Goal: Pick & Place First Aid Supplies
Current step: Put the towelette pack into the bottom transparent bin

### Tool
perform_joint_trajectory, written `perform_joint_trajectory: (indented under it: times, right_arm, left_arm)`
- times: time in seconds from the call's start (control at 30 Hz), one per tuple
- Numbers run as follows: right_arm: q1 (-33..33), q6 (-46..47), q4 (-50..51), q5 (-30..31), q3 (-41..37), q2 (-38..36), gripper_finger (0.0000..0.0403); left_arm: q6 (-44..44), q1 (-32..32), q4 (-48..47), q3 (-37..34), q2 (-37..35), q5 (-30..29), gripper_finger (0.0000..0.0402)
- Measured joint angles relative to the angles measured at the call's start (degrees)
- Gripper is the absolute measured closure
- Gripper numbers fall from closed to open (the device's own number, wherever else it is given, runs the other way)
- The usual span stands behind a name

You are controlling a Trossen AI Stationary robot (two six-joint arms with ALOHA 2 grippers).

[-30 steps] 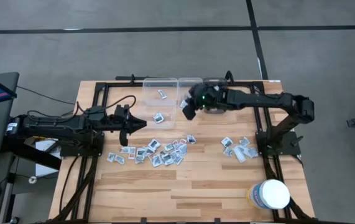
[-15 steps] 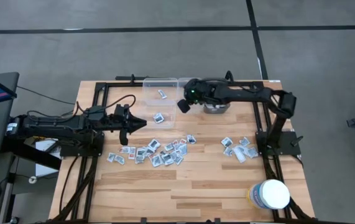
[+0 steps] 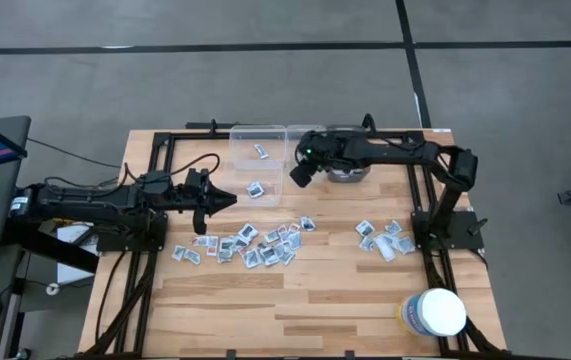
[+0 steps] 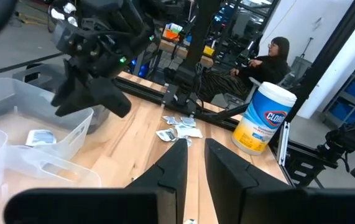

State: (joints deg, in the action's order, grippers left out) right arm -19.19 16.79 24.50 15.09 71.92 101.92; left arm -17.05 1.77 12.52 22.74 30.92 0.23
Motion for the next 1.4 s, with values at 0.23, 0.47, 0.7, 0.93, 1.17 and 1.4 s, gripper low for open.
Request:
perform_joint_trajectory:
  times: [0.23,0.47,0.7,0.93,1.17,1.4]
  right_arm:
    - [7.8,1.2,6.5,3.9,-0.1,-2.9,0.0301]
    - [17.1,1.2,14.8,3.6,0.0,-7.9,0.0332]
    - [23.1,4.7,31.1,-4.3,0.0,-8.0,0.0334]
    - [25.1,16.3,33.6,-2.7,-5.4,-7.7,0.0334]
    - [23.6,30.1,34.4,-3.2,-12.0,-7.7,0.0334]
    - [23.5,33.1,31.7,-7.6,-15.3,-7.7,0.0334]
  left_arm:
    - [-1.4,-1.0,0.5,0.0,1.9,0.1,0.0346]
    - [-1.4,-1.0,0.7,0.0,2.7,0.0,0.0346]
    - [-0.9,-1.0,1.1,0.0,4.3,-0.4,0.0346]
    - [-0.8,-1.0,1.3,0.0,4.9,-0.4,0.0346]
    - [-0.8,-1.0,1.7,0.0,4.9,-0.4,0.0346]
    - [-1.2,-1.0,1.7,0.0,4.9,-0.4,0.0346]
